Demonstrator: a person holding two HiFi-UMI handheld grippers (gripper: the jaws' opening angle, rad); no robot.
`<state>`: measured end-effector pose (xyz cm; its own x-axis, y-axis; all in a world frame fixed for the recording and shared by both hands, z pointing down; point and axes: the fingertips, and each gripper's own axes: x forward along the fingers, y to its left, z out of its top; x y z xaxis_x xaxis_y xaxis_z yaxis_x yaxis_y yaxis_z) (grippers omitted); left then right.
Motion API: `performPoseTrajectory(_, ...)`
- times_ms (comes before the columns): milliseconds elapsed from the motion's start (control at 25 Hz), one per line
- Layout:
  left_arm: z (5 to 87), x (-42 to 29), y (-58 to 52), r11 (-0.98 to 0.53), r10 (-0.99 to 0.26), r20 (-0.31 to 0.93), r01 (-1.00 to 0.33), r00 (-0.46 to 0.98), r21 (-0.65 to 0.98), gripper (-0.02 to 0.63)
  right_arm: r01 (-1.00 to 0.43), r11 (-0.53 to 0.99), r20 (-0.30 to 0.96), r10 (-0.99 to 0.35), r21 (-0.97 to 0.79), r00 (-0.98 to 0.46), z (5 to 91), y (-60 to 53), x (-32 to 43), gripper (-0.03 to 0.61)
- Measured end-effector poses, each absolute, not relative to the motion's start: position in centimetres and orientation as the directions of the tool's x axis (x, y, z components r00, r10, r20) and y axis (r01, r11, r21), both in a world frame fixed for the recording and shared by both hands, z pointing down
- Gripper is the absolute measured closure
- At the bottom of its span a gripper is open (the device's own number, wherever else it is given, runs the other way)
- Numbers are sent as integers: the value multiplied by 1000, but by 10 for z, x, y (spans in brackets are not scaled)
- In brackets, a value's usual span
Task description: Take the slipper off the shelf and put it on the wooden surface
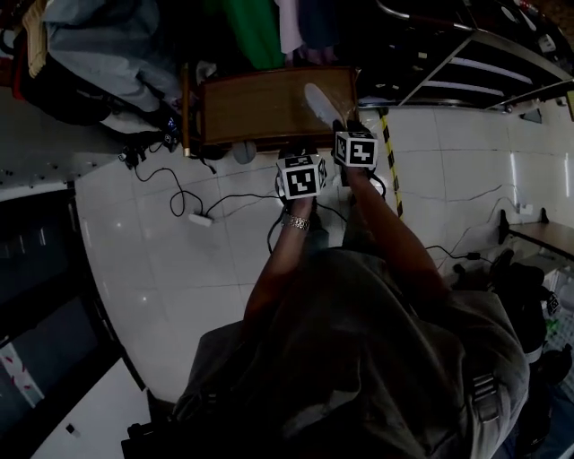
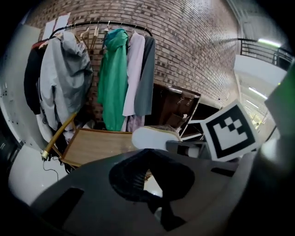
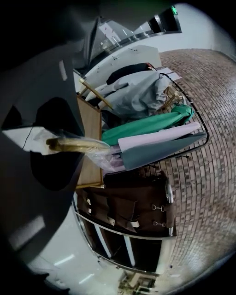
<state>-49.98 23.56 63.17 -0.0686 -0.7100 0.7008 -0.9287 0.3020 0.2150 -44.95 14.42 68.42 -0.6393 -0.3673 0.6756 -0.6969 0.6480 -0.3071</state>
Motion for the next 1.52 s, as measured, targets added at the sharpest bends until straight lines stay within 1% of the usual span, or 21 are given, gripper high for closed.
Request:
performPoseTrajectory(80, 631, -502, 239, 293, -721, 691, -924, -45, 246, 609, -726, 578, 647, -399, -373, -650, 699, 132, -456, 517)
performPoseTrajectory(160, 634, -502, 243, 285, -725, 688, -922, -28, 262, 609, -761, 498, 616, -462, -415, -638, 719, 113, -454, 517)
performPoseTrajectory(280, 645, -505, 253, 279, -711, 703, -930, -33, 239, 609, -828, 411, 611, -561, -381, -559, 750, 84, -445, 515)
performPoseTrajectory(360, 655, -508, 260, 281, -694, 718, -936, -45, 213, 609, -849, 341, 604, -597, -404, -528, 774, 69, -442, 514)
performPoseTrajectory(480, 672, -513, 265, 289, -673, 739, -932, -35, 218, 609, -821, 245, 580, -606, -515, -544, 797, 56, -451, 514)
performPoseTrajectory(560, 681, -517, 264, 297, -663, 748, -929, -35, 220, 609, -831, 282, 634, -543, -479, -550, 819, 56, -464, 505)
performPoseTrajectory(600, 683, -519, 262, 301, -662, 749, -929, -40, 216, 609, -847, 341, 688, -495, -408, -530, 829, 59, -470, 437)
performPoseTrajectory(680, 685, -521, 260, 306, -661, 749, -929, -49, 209, 609, -854, 449, 794, -403, -263, -456, 847, 75, -469, 270)
performPoseTrajectory(720, 685, -519, 258, 304, -661, 748, -930, -49, 208, 609, -856, 461, 832, -361, -234, -421, 856, 88, -463, 232)
performPoseTrajectory(760, 685, -518, 256, 300, -663, 747, -930, -45, 210, 609, -865, 444, 861, -318, -234, -396, 864, 103, -454, 211)
performPoseTrajectory(840, 680, -516, 249, 290, -672, 740, -931, -32, 224, 609, -891, 380, 905, -238, -248, -354, 865, 137, -430, 210)
performPoseTrajectory(920, 671, -517, 237, 283, -686, 727, -929, -21, 240, 609, -894, 394, 902, -271, -215, -337, 837, 148, -412, 238)
performPoseTrajectory(960, 665, -519, 230, 280, -694, 719, -928, -19, 246, 609, -880, 426, 882, -305, -212, -360, 819, 148, -410, 263)
performPoseTrajectory(1000, 660, -522, 223, 277, -701, 713, -928, -17, 250, 609, -860, 458, 859, -325, -224, -396, 801, 149, -411, 307)
performPoseTrajectory(1040, 657, -523, 217, 273, -704, 710, -928, -12, 255, 609, -840, 485, 835, -335, -244, -436, 784, 150, -413, 380)
performPoseTrajectory(1080, 655, -522, 211, 269, -705, 709, -926, -3, 264, 609, -821, 505, 812, -342, -267, -474, 767, 150, -416, 469)
performPoseTrajectory(1120, 653, -520, 205, 267, -705, 709, -924, 8, 275, 609, -803, 522, 788, -347, -288, -508, 751, 148, -420, 533)
performPoseTrajectory(1160, 651, -518, 199, 265, -707, 707, -921, 16, 286, 609, -786, 536, 768, -348, -307, -537, 735, 144, -425, 568)
performPoseTrajectory(1280, 635, -512, 185, 249, -723, 690, -924, 23, 291, 609, -749, 578, 737, -341, -325, -583, 699, 132, -441, 578)
performPoseTrajectory(1400, 623, -504, 179, 223, -727, 686, -933, 33, 281, 609, -736, 615, 726, -364, -283, -583, 671, 126, -445, 578)
performPoseTrajectory(1520, 613, -499, 177, 208, -731, 681, -939, 37, 275, 609, -722, 624, 719, -350, -298, -600, 652, 133, -443, 578)
